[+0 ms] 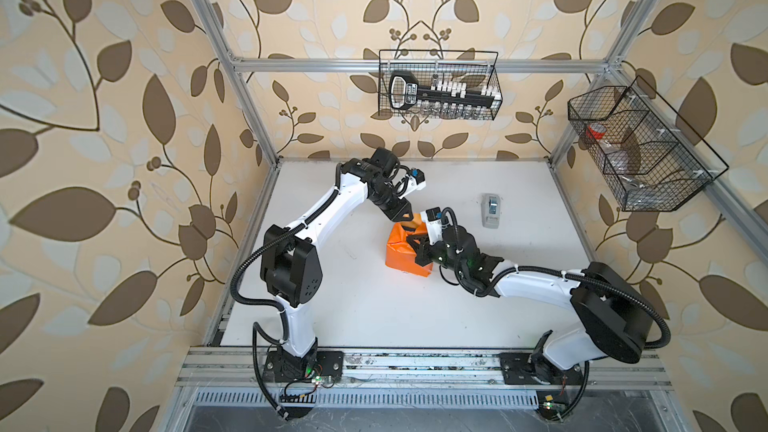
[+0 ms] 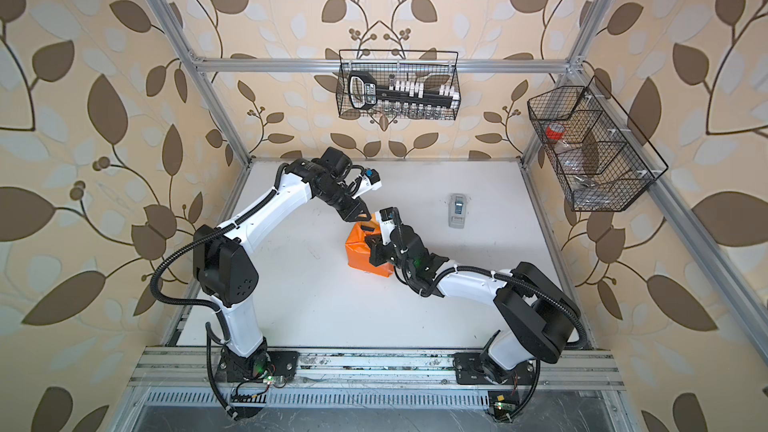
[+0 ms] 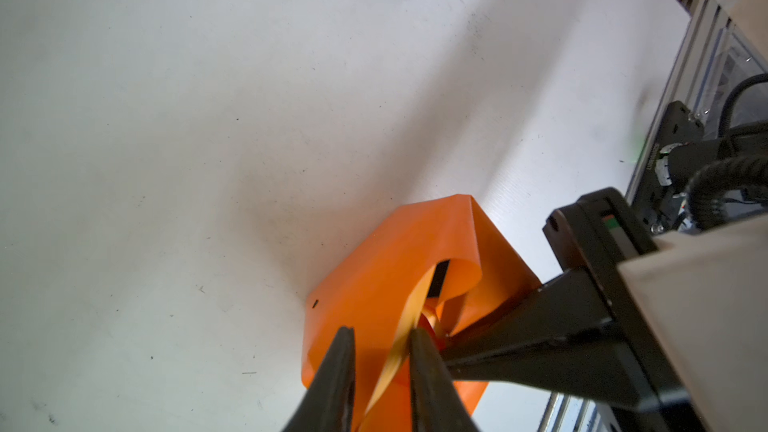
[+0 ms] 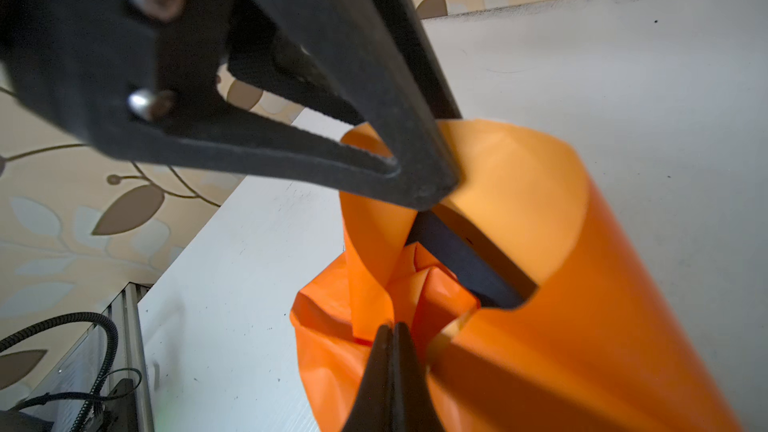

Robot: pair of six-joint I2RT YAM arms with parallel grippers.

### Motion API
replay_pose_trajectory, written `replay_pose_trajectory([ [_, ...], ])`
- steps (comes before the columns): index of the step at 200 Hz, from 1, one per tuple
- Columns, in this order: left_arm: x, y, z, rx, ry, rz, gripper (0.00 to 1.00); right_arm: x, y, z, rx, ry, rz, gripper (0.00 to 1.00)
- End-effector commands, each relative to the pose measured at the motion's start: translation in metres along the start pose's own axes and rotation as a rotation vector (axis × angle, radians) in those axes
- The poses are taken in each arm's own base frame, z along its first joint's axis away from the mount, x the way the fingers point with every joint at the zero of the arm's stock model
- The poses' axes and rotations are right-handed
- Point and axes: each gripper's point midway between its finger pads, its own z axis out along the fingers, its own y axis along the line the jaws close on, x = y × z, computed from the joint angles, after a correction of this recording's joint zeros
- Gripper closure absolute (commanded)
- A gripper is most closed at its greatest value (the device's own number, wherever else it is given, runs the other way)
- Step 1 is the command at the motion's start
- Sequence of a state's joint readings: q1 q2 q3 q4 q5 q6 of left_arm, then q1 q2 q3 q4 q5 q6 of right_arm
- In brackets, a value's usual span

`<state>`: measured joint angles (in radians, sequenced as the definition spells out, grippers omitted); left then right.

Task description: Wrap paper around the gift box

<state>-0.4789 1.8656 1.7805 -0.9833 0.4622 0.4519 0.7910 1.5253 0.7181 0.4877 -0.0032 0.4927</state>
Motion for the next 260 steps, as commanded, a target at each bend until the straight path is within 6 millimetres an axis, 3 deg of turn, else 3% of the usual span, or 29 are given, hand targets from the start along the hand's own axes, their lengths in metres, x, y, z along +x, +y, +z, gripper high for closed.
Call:
replay_pose_trajectory([
  [1, -0.008, -0.009, -0.012, -0.07, 0.008, 0.083, 0.83, 0.048, -0.024, -0.003, 0.082, 0.158, -0.015, 0.97],
  [41, -0.013, 0.0, -0.013, -0.249, 0.038, 0.158, 0.95, 0.05, -0.025, -0.002, 0.082, 0.16, -0.011, 0.97],
  [115, -0.03, 0.017, -0.036, -0.448, 0.023, 0.174, 1.0, 0.054, -0.027, -0.003, 0.088, 0.168, -0.008, 0.98],
  [140, -0.037, 0.025, -0.049, -0.517, 0.006, 0.137, 0.91, 0.054, -0.027, -0.002, 0.087, 0.166, -0.007, 0.98],
  [161, -0.048, 0.027, -0.066, -0.566, -0.054, 0.109, 0.77, 0.053, -0.027, -0.003, 0.088, 0.165, -0.009, 0.98],
  [192, -0.066, 0.027, -0.104, -0.649, -0.177, 0.031, 0.53, 0.054, -0.027, -0.003, 0.089, 0.164, -0.01, 0.98],
  [200, -0.067, 0.027, -0.115, -0.672, -0.204, -0.008, 0.5, 0.054, -0.028, -0.003, 0.09, 0.166, -0.011, 0.98],
  [215, -0.058, 0.024, -0.126, -0.673, -0.229, -0.12, 0.48, 0.054, -0.027, -0.003, 0.088, 0.165, -0.009, 0.98],
  [225, -0.047, 0.02, -0.127, -0.645, -0.225, -0.205, 0.53, 0.054, -0.027, -0.003, 0.086, 0.164, -0.008, 0.98],
  [260, 0.015, 0.002, -0.097, -0.513, -0.18, -0.489, 0.68, 0.053, -0.026, -0.002, 0.079, 0.159, -0.001, 0.98],
])
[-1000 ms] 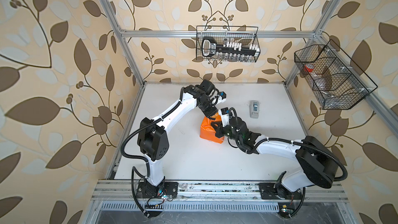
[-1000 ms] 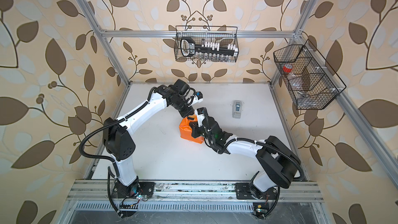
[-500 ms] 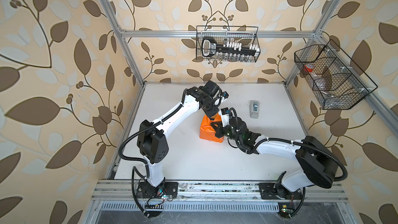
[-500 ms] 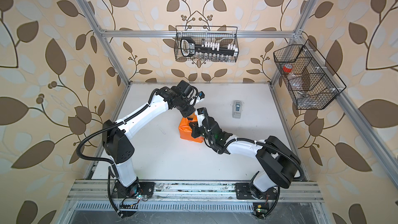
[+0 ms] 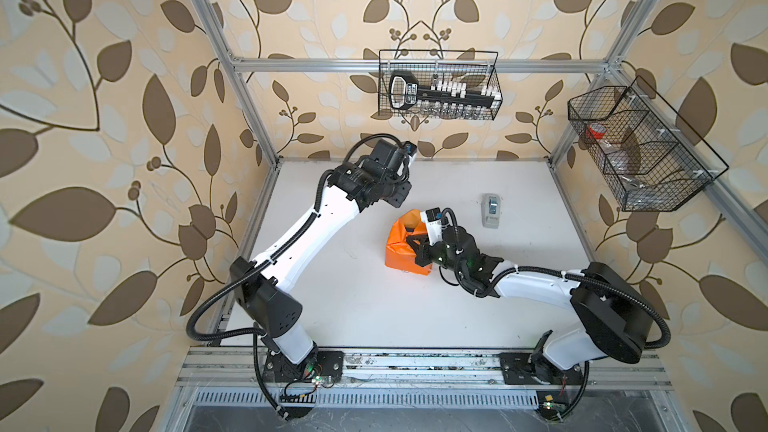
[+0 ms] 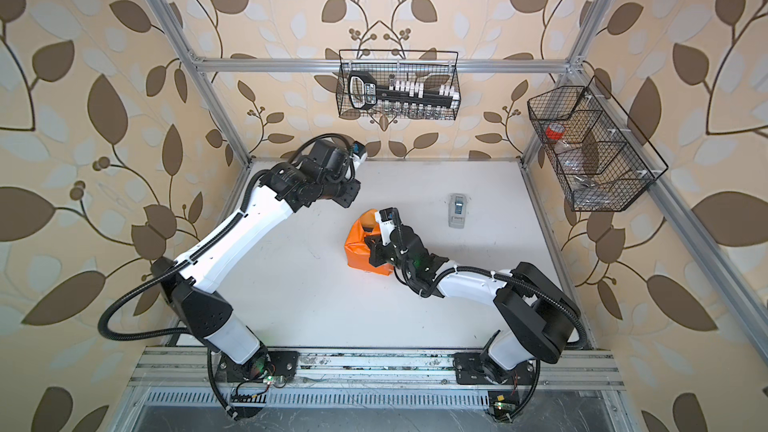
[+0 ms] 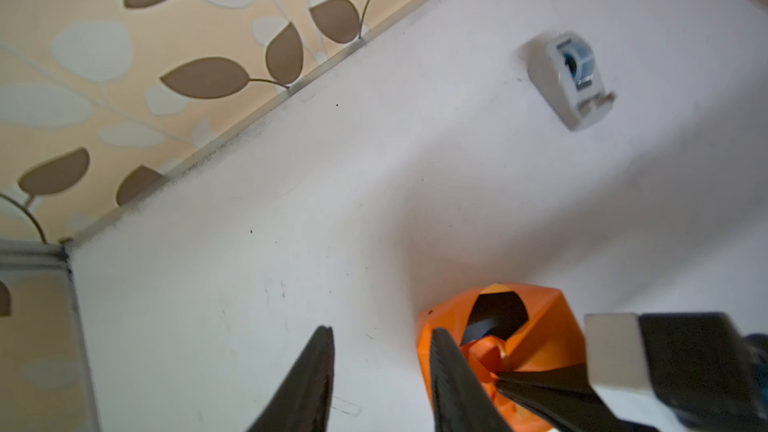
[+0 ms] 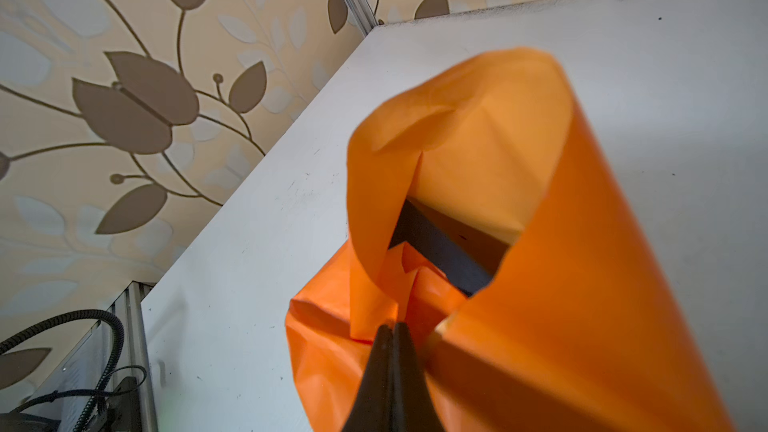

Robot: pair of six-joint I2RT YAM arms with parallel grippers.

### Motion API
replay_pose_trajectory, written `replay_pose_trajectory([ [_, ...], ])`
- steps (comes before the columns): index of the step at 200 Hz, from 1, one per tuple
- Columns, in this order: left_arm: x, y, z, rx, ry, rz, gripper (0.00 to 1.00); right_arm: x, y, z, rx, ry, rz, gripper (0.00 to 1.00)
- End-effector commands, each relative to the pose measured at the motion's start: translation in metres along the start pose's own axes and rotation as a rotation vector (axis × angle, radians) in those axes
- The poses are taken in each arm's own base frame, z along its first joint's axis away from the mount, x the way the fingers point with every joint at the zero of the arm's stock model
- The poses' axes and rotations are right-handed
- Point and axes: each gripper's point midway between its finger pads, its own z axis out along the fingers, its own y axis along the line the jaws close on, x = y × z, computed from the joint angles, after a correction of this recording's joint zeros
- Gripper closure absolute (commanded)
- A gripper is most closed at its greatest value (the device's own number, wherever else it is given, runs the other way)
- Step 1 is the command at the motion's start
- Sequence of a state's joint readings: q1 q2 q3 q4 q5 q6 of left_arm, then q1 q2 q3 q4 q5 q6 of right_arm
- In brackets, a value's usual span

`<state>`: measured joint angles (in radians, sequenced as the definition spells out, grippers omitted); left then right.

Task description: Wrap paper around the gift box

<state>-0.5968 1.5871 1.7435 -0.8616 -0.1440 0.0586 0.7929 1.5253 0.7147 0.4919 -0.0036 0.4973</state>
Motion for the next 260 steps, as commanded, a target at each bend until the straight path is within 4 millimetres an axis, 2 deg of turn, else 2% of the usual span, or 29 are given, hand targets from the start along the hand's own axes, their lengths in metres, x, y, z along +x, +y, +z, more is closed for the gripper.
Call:
replay_pose_trajectory([
  [1, 0.052, -0.008, 0.0, 0.056, 0.111, -0.254, 0.69, 0.052, -0.026, -0.002, 0.081, 0.159, -0.004, 0.98],
  [15, 0.074, -0.022, 0.009, 0.11, 0.137, -0.324, 0.74, 0.051, -0.026, -0.003, 0.078, 0.156, 0.0, 0.98],
  [19, 0.075, -0.023, 0.002, 0.127, 0.114, -0.341, 0.74, 0.052, -0.025, -0.003, 0.077, 0.156, 0.0, 0.98],
  [37, 0.088, -0.037, 0.01, 0.194, 0.127, -0.39, 0.77, 0.049, -0.024, -0.004, 0.073, 0.151, 0.001, 0.98],
  [59, 0.091, -0.051, 0.02, 0.262, 0.135, -0.422, 0.8, 0.046, -0.022, -0.006, 0.067, 0.143, 0.002, 0.98],
  [101, 0.086, -0.063, 0.033, 0.326, 0.128, -0.47, 0.82, 0.044, -0.022, -0.009, 0.069, 0.138, 0.004, 0.98],
  [106, 0.09, -0.067, 0.043, 0.336, 0.156, -0.478, 0.82, 0.044, -0.022, -0.009, 0.069, 0.136, 0.004, 0.98],
  [147, 0.105, -0.081, 0.064, 0.376, 0.203, -0.534, 0.83, 0.041, -0.019, -0.011, 0.057, 0.129, 0.007, 0.98],
  [181, 0.11, -0.088, 0.066, 0.421, 0.19, -0.581, 0.84, 0.033, -0.013, -0.018, 0.039, 0.114, 0.002, 0.98],
  [202, 0.108, -0.094, 0.062, 0.463, 0.179, -0.6, 0.84, 0.026, -0.008, -0.024, 0.025, 0.099, 0.001, 0.98],
  [236, 0.119, -0.098, 0.068, 0.468, 0.214, -0.614, 0.84, 0.009, 0.001, -0.039, 0.006, 0.064, -0.012, 0.95],
  [260, 0.131, -0.103, 0.073, 0.462, 0.244, -0.615, 0.84, -0.018, 0.006, -0.057, -0.001, 0.013, -0.031, 0.91],
])
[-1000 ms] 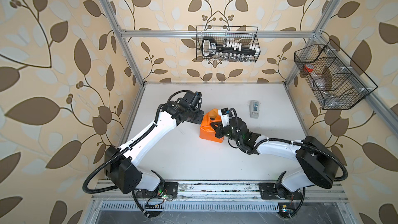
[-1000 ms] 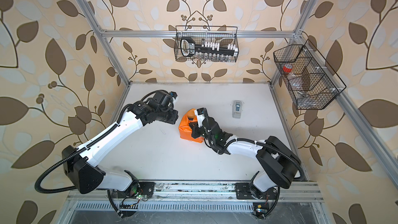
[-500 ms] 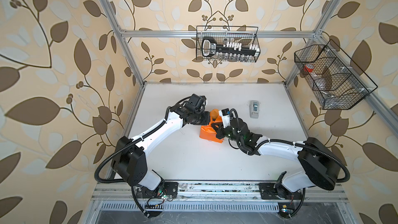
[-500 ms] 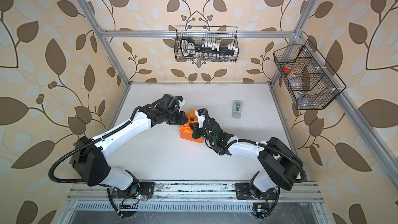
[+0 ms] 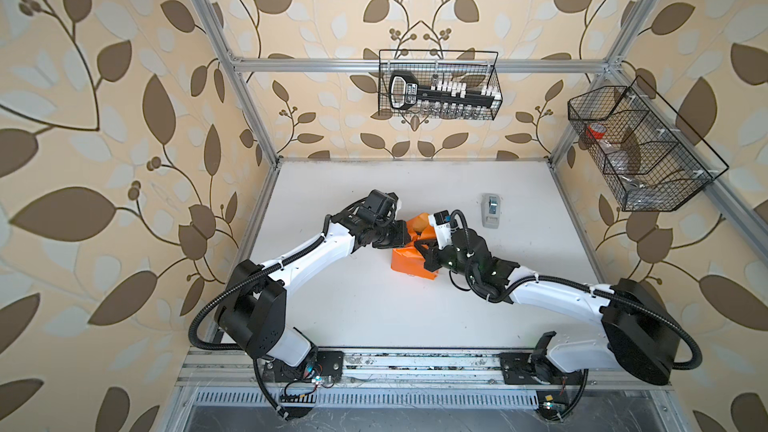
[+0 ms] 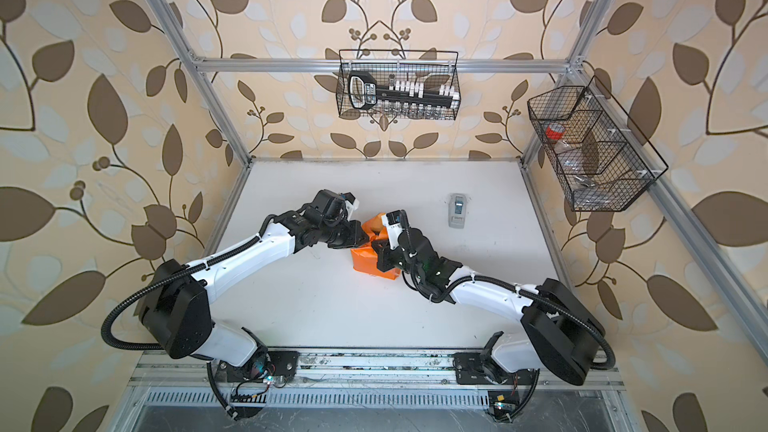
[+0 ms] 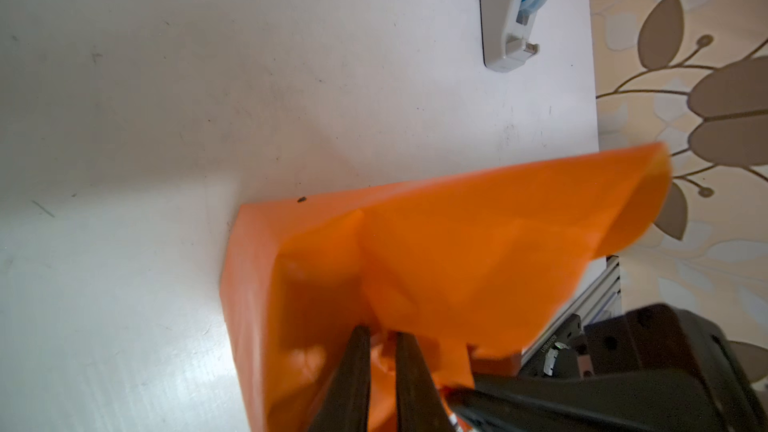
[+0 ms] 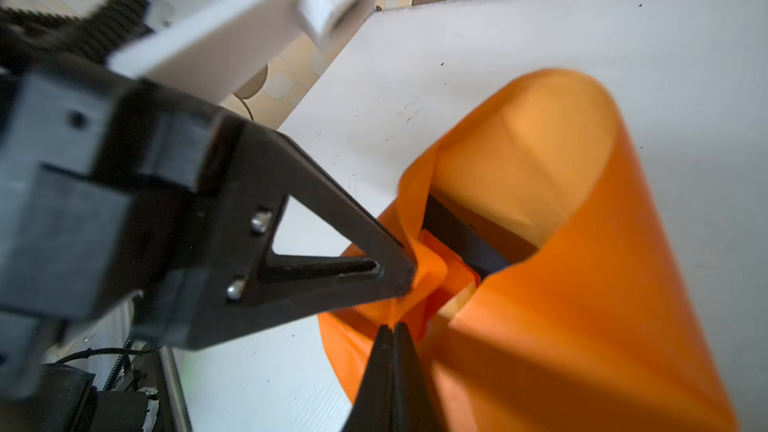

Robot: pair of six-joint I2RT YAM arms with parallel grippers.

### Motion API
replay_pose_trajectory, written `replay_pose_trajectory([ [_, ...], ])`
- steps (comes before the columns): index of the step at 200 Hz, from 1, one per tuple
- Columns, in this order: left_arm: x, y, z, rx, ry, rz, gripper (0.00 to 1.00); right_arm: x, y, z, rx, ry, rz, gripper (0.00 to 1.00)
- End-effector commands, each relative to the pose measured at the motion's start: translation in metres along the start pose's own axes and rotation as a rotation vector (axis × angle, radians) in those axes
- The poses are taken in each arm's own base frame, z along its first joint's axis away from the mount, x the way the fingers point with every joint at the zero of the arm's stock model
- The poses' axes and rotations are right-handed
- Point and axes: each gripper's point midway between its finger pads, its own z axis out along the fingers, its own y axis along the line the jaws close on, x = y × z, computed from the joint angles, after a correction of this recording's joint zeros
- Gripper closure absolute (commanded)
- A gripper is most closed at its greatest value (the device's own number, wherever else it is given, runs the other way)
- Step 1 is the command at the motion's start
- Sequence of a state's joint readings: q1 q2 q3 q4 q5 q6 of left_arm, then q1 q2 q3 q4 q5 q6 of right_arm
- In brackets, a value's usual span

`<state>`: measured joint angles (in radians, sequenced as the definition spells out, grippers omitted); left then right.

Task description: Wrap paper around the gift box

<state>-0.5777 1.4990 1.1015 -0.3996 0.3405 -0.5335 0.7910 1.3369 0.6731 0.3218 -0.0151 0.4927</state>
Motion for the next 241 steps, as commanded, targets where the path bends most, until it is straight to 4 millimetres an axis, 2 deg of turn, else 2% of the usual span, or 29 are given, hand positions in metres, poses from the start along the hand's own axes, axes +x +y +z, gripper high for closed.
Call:
replay_pose_trajectory([
  [1, 0.017, 0.001, 0.005, 0.006, 0.041, -0.02, 0.84, -0.015, 0.001, -0.02, -0.003, -0.016, -0.026, 0.91],
  [9, 0.019, 0.003, 0.007, 0.005, 0.044, -0.022, 0.84, -0.027, 0.002, -0.027, -0.016, -0.038, -0.019, 0.91],
  [24, 0.022, 0.006, 0.009, -0.002, 0.047, -0.028, 0.84, -0.053, -0.009, -0.042, -0.02, -0.097, 0.024, 0.89],
  [37, 0.024, 0.008, 0.009, -0.011, 0.051, -0.027, 0.84, -0.074, -0.032, -0.053, 0.003, -0.154, 0.077, 0.85],
  [49, 0.024, 0.007, 0.009, -0.01, 0.049, -0.025, 0.84, -0.084, -0.055, -0.054, 0.035, -0.173, 0.108, 0.84],
  [74, 0.025, 0.008, 0.009, -0.015, 0.049, -0.025, 0.84, -0.086, -0.084, -0.029, 0.012, -0.121, 0.159, 0.87],
  [96, 0.024, 0.007, 0.01, -0.014, 0.049, -0.026, 0.84, -0.075, -0.093, 0.002, -0.001, -0.055, 0.171, 0.9],
  [125, 0.026, 0.006, 0.01, -0.012, 0.052, -0.025, 0.84, -0.064, -0.083, 0.027, -0.009, -0.027, 0.167, 0.88],
  [166, 0.028, 0.007, 0.011, -0.014, 0.056, -0.026, 0.84, -0.047, -0.047, 0.043, 0.061, -0.036, 0.095, 0.6],
  [192, 0.029, 0.007, 0.011, -0.016, 0.055, -0.024, 0.84, -0.036, -0.04, 0.051, 0.064, -0.024, 0.096, 0.57],
  [215, 0.029, 0.006, 0.01, -0.012, 0.054, -0.021, 0.84, -0.035, -0.043, 0.048, 0.076, -0.028, 0.098, 0.56],
  [241, 0.031, 0.008, 0.008, -0.015, 0.049, -0.018, 0.84, -0.048, -0.041, 0.028, 0.073, -0.088, 0.093, 0.53],
])
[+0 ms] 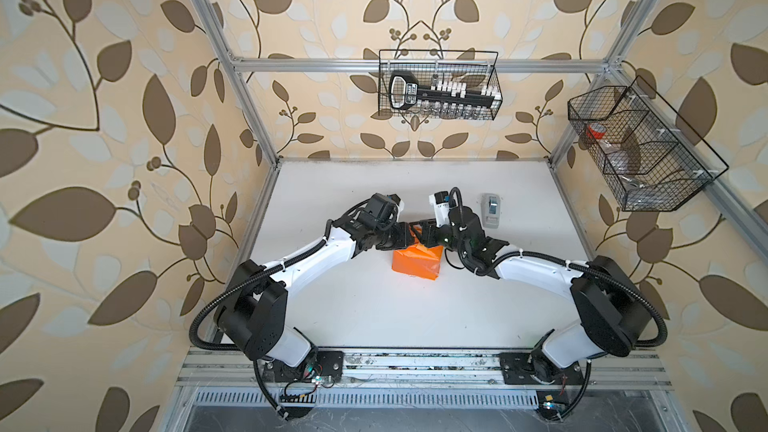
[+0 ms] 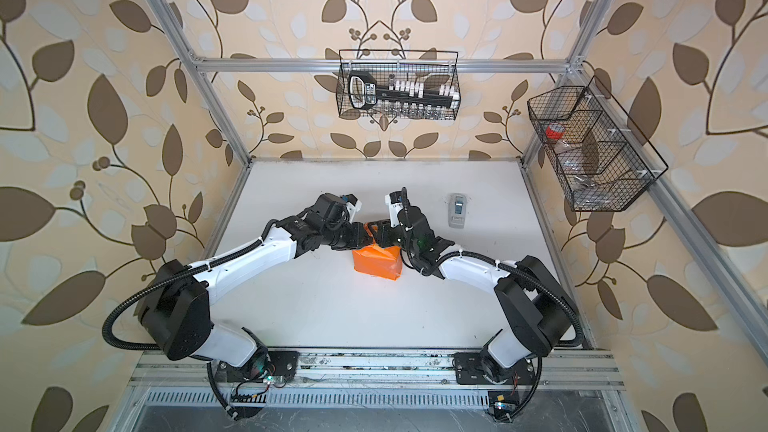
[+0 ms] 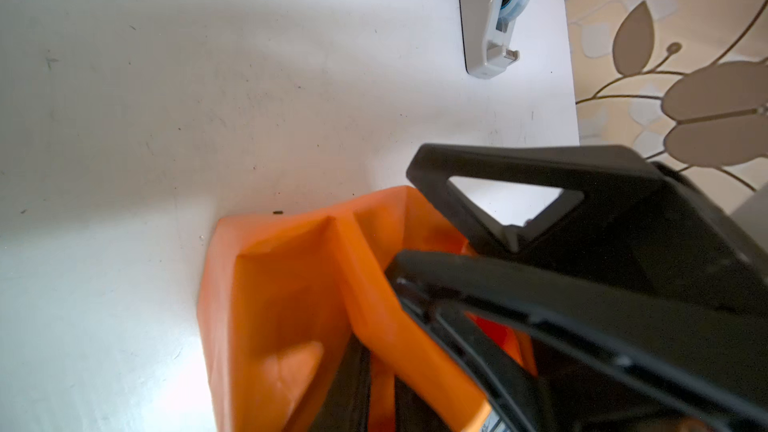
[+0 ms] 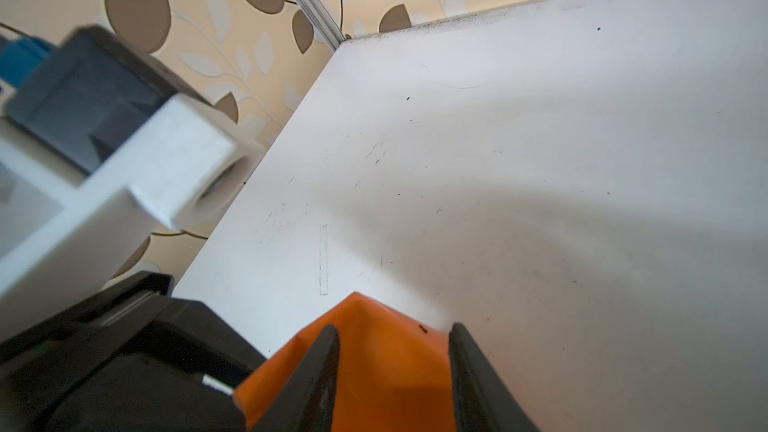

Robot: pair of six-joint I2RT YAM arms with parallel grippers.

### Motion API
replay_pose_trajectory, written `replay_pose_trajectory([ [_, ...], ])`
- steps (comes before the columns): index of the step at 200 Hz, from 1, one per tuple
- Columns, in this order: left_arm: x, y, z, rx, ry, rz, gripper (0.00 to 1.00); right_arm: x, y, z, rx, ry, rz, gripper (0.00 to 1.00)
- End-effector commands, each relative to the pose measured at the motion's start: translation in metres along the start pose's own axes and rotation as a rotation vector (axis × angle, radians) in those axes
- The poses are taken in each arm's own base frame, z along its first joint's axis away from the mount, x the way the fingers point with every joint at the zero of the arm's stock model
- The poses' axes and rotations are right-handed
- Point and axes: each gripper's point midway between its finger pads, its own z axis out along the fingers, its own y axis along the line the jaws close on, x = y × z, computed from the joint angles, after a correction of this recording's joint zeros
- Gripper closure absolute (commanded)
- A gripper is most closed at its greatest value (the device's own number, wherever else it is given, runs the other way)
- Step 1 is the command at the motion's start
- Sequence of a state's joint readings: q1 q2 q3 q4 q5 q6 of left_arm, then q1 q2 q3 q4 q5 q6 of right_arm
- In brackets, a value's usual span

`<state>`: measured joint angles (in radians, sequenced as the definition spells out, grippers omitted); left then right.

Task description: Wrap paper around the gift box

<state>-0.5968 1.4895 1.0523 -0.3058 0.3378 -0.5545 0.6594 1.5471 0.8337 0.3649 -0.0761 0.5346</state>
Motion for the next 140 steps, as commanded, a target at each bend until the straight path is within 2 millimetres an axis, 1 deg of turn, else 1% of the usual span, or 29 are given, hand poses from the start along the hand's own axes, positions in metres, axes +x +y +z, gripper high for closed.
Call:
replay_pose_trajectory([
  [1, 0.03, 0.013, 0.0, -0.047, 0.083, -0.029, 0.84, -0.014, -0.002, -0.017, 0.015, -0.066, 0.001, 0.53],
  [29, 0.032, 0.016, 0.0, -0.054, 0.083, -0.026, 0.84, -0.031, -0.003, -0.046, 0.019, -0.11, -0.008, 0.51],
  [47, 0.032, 0.016, 0.0, -0.054, 0.081, -0.024, 0.84, -0.035, -0.011, -0.066, 0.014, -0.125, 0.019, 0.5],
  [59, 0.033, 0.016, 0.0, -0.055, 0.081, -0.025, 0.84, -0.033, -0.015, -0.077, 0.013, -0.124, 0.025, 0.5],
  [74, 0.032, 0.017, 0.0, -0.056, 0.079, -0.026, 0.84, -0.026, -0.023, -0.09, 0.032, -0.119, 0.014, 0.52],
  [86, 0.032, 0.016, 0.0, -0.055, 0.077, -0.026, 0.84, -0.018, -0.029, -0.1, 0.041, -0.111, 0.0, 0.55],
  [104, 0.031, 0.016, -0.001, -0.053, 0.075, -0.028, 0.84, 0.001, -0.036, -0.108, 0.049, -0.08, -0.007, 0.65],
  [120, 0.03, 0.014, -0.002, -0.048, 0.069, -0.028, 0.84, 0.019, -0.034, -0.108, 0.01, -0.038, -0.007, 0.76],
  [130, 0.03, 0.013, -0.002, -0.045, 0.069, -0.027, 0.84, 0.027, -0.033, -0.105, -0.004, -0.017, 0.001, 0.79],
  [140, 0.029, 0.012, -0.002, -0.041, 0.068, -0.026, 0.84, 0.032, -0.027, -0.102, -0.037, -0.008, 0.005, 0.81],
])
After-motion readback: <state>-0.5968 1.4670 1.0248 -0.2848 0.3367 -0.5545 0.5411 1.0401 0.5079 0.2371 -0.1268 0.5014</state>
